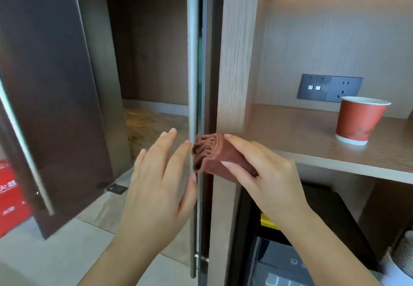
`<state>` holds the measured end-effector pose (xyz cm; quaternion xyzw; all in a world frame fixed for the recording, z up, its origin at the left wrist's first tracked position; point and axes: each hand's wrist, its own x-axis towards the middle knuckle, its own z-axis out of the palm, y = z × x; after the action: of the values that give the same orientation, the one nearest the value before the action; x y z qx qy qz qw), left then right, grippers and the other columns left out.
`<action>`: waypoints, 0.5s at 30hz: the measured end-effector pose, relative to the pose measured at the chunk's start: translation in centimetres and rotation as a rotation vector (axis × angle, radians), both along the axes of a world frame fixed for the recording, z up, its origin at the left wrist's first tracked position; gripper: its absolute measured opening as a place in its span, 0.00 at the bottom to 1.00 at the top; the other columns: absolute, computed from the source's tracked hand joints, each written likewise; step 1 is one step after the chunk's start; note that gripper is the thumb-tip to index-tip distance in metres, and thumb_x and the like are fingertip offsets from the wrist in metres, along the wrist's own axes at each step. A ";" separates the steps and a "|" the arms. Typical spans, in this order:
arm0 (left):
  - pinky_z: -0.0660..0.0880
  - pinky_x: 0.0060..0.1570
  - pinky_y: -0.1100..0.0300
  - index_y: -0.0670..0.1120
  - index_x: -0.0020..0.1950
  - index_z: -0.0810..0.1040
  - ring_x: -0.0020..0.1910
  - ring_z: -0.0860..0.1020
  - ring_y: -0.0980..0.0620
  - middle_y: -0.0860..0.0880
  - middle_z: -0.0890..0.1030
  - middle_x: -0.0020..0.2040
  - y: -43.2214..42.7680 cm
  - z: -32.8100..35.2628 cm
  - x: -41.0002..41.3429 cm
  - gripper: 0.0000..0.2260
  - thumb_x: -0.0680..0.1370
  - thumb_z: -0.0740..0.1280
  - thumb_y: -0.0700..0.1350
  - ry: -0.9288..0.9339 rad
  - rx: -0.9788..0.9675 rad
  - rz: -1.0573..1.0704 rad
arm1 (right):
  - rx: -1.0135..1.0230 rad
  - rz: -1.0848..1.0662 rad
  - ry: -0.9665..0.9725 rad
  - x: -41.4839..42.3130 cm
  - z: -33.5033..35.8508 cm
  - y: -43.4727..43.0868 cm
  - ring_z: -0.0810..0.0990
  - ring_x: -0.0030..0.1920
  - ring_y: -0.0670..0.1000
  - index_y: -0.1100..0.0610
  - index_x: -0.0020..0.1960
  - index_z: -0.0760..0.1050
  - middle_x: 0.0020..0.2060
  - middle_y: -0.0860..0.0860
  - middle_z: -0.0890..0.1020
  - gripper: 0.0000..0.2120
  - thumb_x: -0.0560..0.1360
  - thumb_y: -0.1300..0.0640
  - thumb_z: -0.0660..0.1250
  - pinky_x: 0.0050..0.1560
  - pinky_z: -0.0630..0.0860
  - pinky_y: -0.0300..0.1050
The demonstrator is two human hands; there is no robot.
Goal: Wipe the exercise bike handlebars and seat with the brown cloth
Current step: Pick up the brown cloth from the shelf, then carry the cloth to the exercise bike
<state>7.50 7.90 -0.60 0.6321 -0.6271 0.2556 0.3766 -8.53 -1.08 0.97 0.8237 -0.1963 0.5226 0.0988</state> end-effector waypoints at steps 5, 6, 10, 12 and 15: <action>0.58 0.65 0.42 0.41 0.65 0.71 0.67 0.66 0.43 0.40 0.70 0.67 7.0 -1.1 2.7 0.22 0.74 0.55 0.49 0.043 0.032 0.182 | 0.280 0.280 -0.129 4.8 -1.6 4.3 0.75 0.55 0.37 0.53 0.61 0.75 0.53 0.40 0.77 0.18 0.73 0.49 0.64 0.57 0.67 0.25; 0.61 0.64 0.39 0.41 0.65 0.71 0.67 0.66 0.42 0.40 0.70 0.67 8.8 -1.3 3.4 0.22 0.74 0.56 0.49 0.051 0.027 0.220 | 0.288 0.312 -0.127 6.1 -1.9 5.6 0.74 0.54 0.36 0.53 0.60 0.75 0.53 0.39 0.76 0.18 0.73 0.49 0.64 0.57 0.66 0.24; 0.67 0.60 0.37 0.39 0.64 0.71 0.66 0.68 0.41 0.38 0.71 0.66 17.2 -2.0 6.3 0.21 0.74 0.57 0.47 0.065 0.039 0.398 | 0.350 0.471 -0.129 11.2 -2.9 11.7 0.75 0.53 0.36 0.54 0.59 0.76 0.52 0.39 0.77 0.17 0.72 0.51 0.68 0.56 0.66 0.23; 0.66 0.61 0.37 0.39 0.64 0.71 0.66 0.67 0.40 0.39 0.71 0.66 22.0 -2.5 7.5 0.21 0.75 0.56 0.48 0.073 0.065 0.491 | 0.399 0.545 -0.118 13.7 -3.5 15.5 0.74 0.52 0.36 0.54 0.59 0.76 0.50 0.37 0.76 0.17 0.71 0.52 0.67 0.54 0.67 0.22; 0.65 0.62 0.38 0.39 0.63 0.72 0.65 0.69 0.39 0.38 0.72 0.64 29.6 -3.4 8.6 0.21 0.75 0.55 0.48 0.103 0.095 0.622 | 0.411 0.670 -0.071 17.2 -4.5 22.2 0.77 0.51 0.40 0.53 0.58 0.77 0.49 0.37 0.77 0.16 0.71 0.52 0.68 0.52 0.71 0.27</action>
<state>16.15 37.48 -4.02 0.8224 -0.3952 0.2965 0.2820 8.66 21.14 -3.50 0.8262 -0.0205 0.5039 -0.2511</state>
